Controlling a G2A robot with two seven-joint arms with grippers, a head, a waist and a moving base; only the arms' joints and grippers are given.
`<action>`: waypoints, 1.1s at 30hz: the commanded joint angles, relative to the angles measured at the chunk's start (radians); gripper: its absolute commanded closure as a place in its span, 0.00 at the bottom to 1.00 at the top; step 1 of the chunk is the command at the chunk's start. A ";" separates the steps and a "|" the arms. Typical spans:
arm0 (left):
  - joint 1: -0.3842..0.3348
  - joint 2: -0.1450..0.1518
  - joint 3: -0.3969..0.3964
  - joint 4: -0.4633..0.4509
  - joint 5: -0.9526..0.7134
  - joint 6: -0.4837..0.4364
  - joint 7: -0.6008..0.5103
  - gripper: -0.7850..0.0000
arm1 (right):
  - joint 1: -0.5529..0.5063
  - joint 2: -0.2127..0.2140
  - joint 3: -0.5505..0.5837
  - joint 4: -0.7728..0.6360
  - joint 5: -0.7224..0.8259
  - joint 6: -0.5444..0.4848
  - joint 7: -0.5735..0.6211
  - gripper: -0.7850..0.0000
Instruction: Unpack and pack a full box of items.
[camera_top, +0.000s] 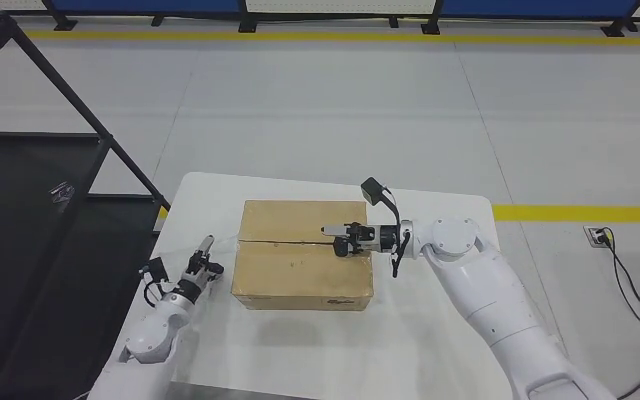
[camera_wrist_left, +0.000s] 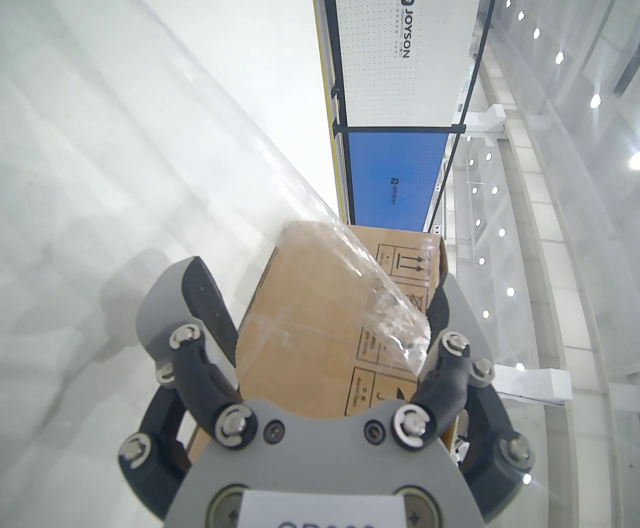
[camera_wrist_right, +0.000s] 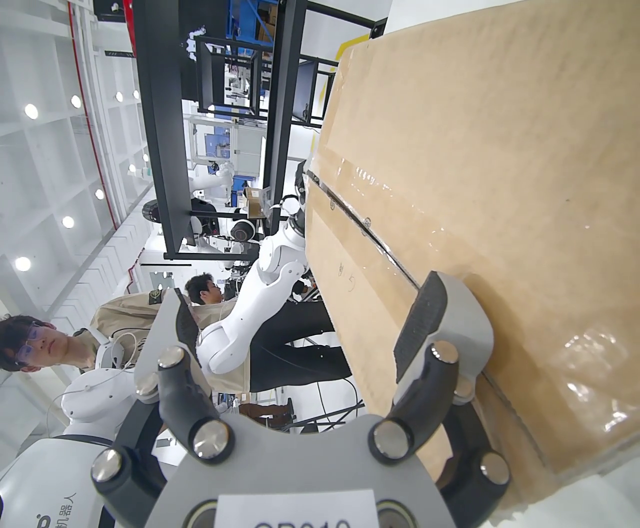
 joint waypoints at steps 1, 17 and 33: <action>-0.037 -0.007 0.021 0.051 0.022 -0.020 0.011 0.00 | 0.000 0.000 0.000 0.000 0.000 0.000 0.000 0.00; -0.165 -0.030 -0.010 0.217 -0.064 -0.172 0.036 0.00 | 0.000 0.000 0.000 0.000 0.000 0.000 0.000 0.00; 0.013 0.004 -0.166 -0.155 0.007 -0.235 0.079 0.00 | 0.000 0.000 0.000 0.000 0.000 0.000 0.000 0.00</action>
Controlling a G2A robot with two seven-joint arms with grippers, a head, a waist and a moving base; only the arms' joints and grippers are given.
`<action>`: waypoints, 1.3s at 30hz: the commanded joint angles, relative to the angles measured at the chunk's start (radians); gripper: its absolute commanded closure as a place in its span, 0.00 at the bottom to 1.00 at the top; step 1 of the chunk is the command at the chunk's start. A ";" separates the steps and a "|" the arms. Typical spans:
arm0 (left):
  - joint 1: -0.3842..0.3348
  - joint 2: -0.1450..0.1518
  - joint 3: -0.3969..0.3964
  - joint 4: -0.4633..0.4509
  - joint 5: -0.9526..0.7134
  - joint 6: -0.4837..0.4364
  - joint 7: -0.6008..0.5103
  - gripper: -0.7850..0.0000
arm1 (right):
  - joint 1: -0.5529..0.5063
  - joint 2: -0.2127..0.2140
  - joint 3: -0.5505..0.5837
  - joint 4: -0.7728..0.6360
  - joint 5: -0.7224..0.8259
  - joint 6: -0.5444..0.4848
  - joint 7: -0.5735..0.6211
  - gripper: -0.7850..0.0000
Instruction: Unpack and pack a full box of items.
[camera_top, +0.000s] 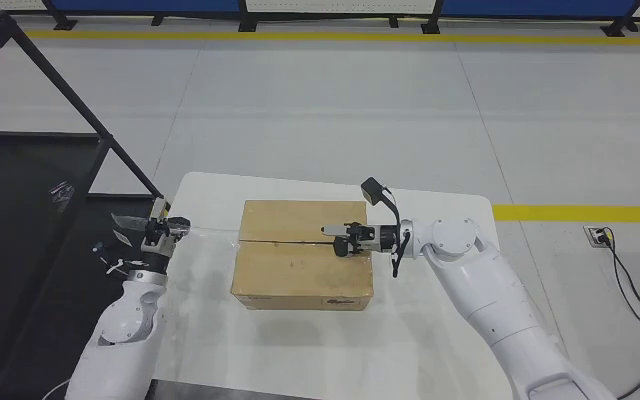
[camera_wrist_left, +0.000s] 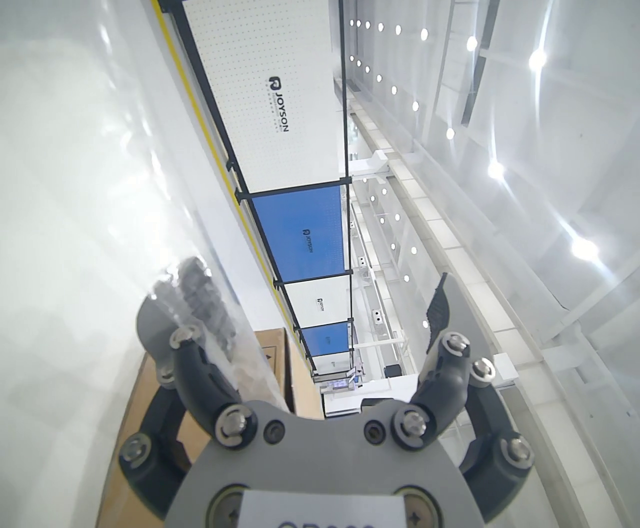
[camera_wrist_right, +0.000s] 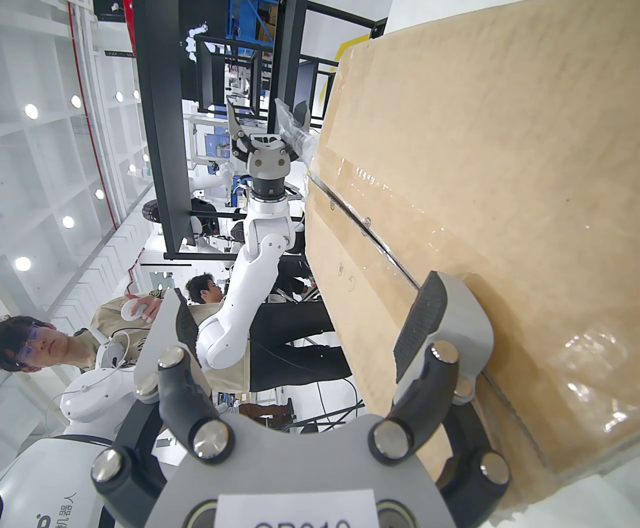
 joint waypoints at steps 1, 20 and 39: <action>0.033 0.003 -0.016 -0.057 0.012 0.008 0.009 0.00 | 0.000 0.000 0.000 0.000 0.000 0.000 0.000 0.00; 0.182 0.005 -0.087 -0.379 0.068 0.062 0.046 0.00 | 0.000 0.000 0.000 0.000 0.000 0.000 0.000 0.00; 0.205 -0.004 -0.059 -0.533 0.108 0.072 0.005 0.00 | 0.000 0.000 0.000 0.000 0.000 0.000 0.000 0.00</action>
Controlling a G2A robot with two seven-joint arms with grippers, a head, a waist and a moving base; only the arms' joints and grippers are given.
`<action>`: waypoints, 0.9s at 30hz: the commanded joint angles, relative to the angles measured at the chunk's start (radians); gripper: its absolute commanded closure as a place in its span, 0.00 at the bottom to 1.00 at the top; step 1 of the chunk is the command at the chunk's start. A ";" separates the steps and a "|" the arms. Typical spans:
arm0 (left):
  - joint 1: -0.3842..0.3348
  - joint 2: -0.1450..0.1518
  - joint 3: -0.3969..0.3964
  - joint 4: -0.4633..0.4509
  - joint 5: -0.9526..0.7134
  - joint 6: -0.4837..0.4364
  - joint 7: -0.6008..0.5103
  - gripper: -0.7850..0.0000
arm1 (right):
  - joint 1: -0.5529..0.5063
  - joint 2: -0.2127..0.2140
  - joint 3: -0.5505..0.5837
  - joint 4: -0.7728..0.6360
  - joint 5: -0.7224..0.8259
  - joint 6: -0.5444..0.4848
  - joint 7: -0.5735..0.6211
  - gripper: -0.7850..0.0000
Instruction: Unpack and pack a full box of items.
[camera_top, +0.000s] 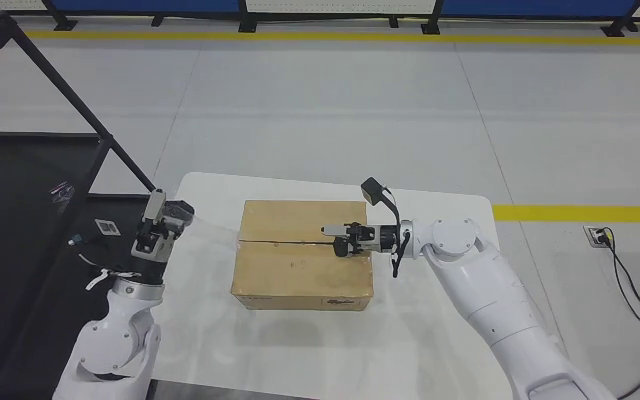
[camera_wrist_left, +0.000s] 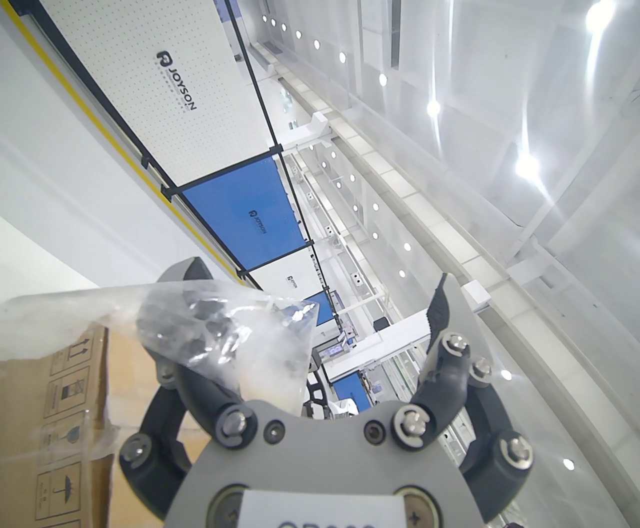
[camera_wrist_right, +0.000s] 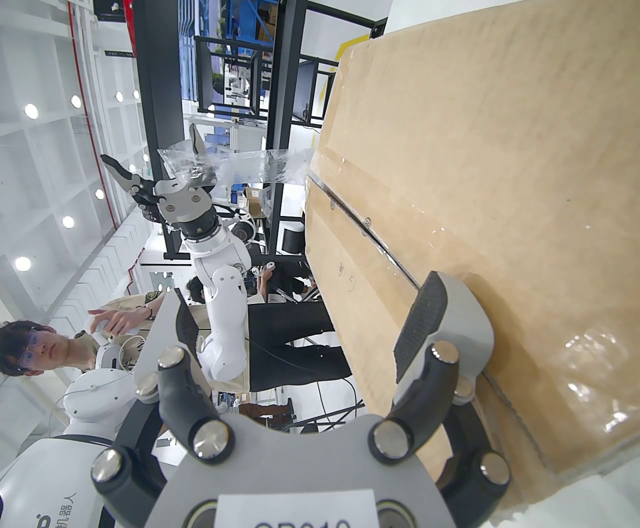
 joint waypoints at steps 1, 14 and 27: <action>-0.004 -0.001 0.010 -0.011 0.007 0.005 -0.004 0.00 | 0.000 0.000 0.000 0.000 0.000 0.000 0.000 0.00; -0.048 -0.014 0.100 -0.052 0.047 0.037 -0.023 0.00 | -0.031 0.007 0.012 -0.048 -0.022 0.002 -0.052 0.00; -0.107 -0.030 0.201 -0.021 0.086 0.063 -0.037 0.00 | -0.193 0.069 0.167 -0.287 -0.067 0.024 -0.135 0.00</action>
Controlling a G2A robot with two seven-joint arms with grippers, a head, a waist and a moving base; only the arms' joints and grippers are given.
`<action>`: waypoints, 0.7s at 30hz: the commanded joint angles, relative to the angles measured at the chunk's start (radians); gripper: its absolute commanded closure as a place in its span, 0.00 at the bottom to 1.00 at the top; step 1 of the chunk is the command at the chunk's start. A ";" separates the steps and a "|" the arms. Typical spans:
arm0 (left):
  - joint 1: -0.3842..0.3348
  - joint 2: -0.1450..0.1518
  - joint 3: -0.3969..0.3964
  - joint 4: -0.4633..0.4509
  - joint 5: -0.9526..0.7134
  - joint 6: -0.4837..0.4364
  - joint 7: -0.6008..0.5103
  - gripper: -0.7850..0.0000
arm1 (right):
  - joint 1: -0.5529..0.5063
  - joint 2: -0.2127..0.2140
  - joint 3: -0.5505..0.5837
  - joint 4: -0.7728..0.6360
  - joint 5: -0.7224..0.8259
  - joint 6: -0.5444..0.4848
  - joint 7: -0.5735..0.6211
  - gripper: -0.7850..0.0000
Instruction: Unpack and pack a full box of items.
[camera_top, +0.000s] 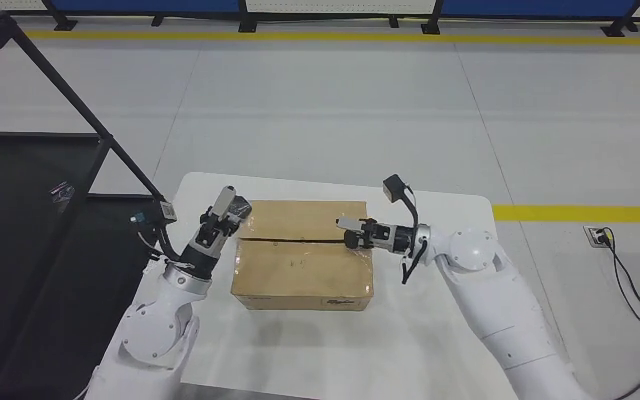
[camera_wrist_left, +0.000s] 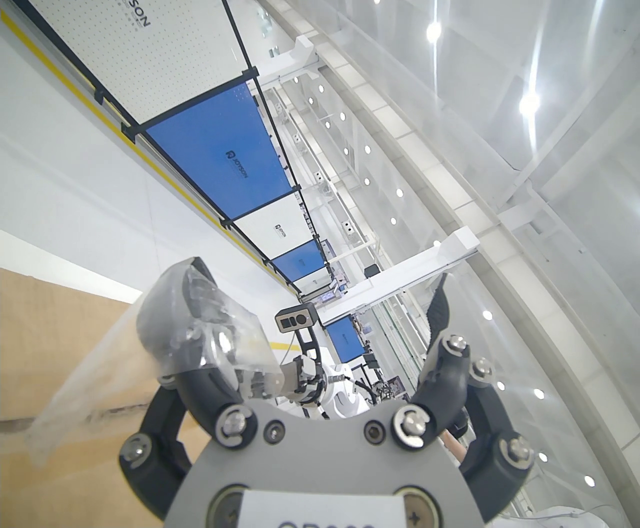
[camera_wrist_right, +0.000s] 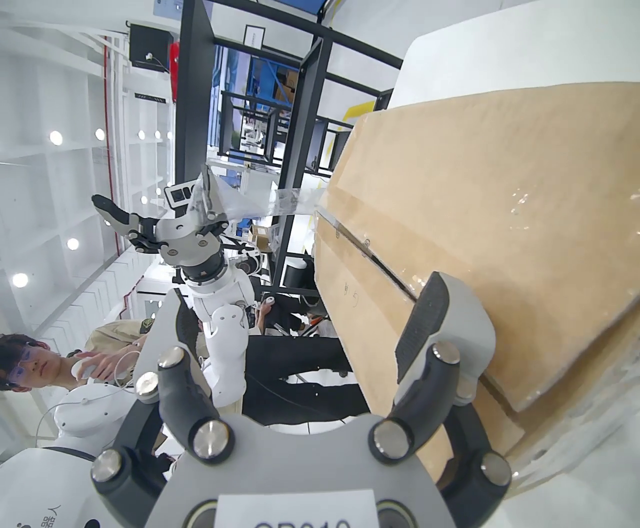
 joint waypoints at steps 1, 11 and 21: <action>-0.012 -0.003 0.017 0.004 0.004 0.006 -0.001 0.00 | -0.029 0.009 0.026 -0.037 -0.005 0.003 -0.007 0.00; -0.070 -0.019 0.096 0.031 0.027 0.024 -0.009 0.00 | -0.167 0.049 0.137 -0.196 -0.025 0.032 -0.022 0.00; -0.102 -0.033 0.146 0.054 0.043 0.027 -0.009 0.00 | -0.220 0.066 0.167 -0.240 -0.021 0.050 -0.023 0.00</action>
